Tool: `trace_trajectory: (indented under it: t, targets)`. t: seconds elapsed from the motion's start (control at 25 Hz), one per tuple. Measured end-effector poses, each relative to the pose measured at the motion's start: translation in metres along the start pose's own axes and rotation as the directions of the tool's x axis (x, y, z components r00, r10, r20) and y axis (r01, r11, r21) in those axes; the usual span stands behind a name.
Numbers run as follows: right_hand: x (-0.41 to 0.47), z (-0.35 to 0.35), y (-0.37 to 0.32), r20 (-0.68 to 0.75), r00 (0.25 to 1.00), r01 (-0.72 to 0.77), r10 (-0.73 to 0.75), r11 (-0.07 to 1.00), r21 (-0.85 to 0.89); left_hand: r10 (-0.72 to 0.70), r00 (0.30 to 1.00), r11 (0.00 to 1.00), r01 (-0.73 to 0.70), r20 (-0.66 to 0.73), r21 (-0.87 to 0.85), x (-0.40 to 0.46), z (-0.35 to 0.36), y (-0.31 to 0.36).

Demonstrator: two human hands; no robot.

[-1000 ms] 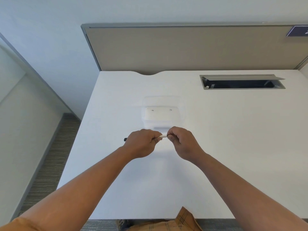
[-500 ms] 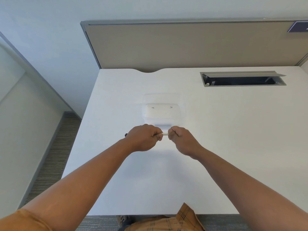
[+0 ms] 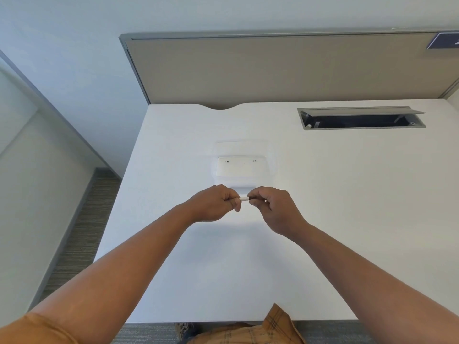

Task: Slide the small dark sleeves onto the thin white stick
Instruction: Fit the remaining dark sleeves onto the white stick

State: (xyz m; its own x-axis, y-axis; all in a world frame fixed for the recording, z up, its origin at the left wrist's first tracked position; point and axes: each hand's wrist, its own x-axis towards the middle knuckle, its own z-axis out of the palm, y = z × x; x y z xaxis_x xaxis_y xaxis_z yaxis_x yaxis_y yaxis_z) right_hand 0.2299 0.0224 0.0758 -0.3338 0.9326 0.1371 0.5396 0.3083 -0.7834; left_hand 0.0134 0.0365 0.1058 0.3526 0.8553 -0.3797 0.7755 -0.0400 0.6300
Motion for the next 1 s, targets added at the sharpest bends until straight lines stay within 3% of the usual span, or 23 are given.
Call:
trace_trajectory:
  t: [0.12,0.2,0.28,0.36,0.52,0.6,0.64,0.72,0.8,0.84,0.88,0.96,1.0]
  targets:
    - [0.0,-0.001,-0.001,0.023,1.0,-0.008,0.01,0.996,-0.086,0.011,1.0,1.0,-0.011,0.01,-0.008,0.0,-0.001,0.003]
    - [0.002,-0.003,-0.006,0.13,0.965,-0.245,0.226,0.957,0.158,0.024,1.0,0.999,-0.024,0.005,0.045,0.0,0.0,0.006]
    - [0.004,-0.004,-0.007,0.271,0.9,-0.421,0.34,0.839,0.344,0.025,1.0,0.998,-0.026,0.012,0.05,0.0,0.0,0.007]
    - [0.004,-0.003,-0.003,0.23,0.928,-0.349,0.292,0.896,0.273,0.018,0.999,1.0,-0.018,0.038,-0.013,0.0,-0.001,0.006]
    - [-0.003,-0.001,0.009,0.006,1.0,-0.024,0.024,0.996,0.087,0.023,0.995,0.993,-0.011,0.099,-0.114,-0.002,-0.003,0.007]
    - [-0.005,-0.001,0.01,-0.02,0.993,0.117,-0.118,0.992,-0.046,0.032,0.993,0.995,-0.021,0.11,-0.093,-0.003,-0.003,0.008]
    - [-0.004,0.0,0.009,-0.007,0.994,0.11,-0.111,0.992,-0.059,0.032,0.995,0.998,-0.028,0.096,-0.049,-0.002,-0.002,0.009]
    - [-0.002,0.001,0.003,0.066,0.988,-0.151,0.143,0.978,0.146,0.031,0.999,0.996,-0.034,0.037,0.08,-0.001,-0.001,0.01]
    - [0.003,0.001,-0.007,0.269,0.864,-0.504,0.425,0.731,0.46,0.03,1.0,0.99,-0.03,0.001,0.136,0.0,0.001,0.011]
    - [0.004,-0.001,-0.009,0.327,0.823,-0.568,0.465,0.674,0.471,0.03,0.999,0.992,-0.031,0.013,0.123,0.001,0.002,0.011]
    - [0.003,-0.002,-0.01,0.312,0.841,-0.538,0.442,0.743,0.399,0.027,0.999,0.996,-0.03,0.038,0.083,0.001,0.002,0.011]
    - [-0.001,-0.003,-0.006,0.143,0.956,-0.275,0.257,0.952,0.132,0.018,0.996,0.999,-0.014,0.089,-0.047,0.002,-0.001,0.009]
    - [-0.003,-0.004,-0.003,0.067,0.987,-0.146,0.145,0.989,0.013,0.019,0.994,0.995,-0.008,0.107,-0.099,0.002,-0.003,0.009]
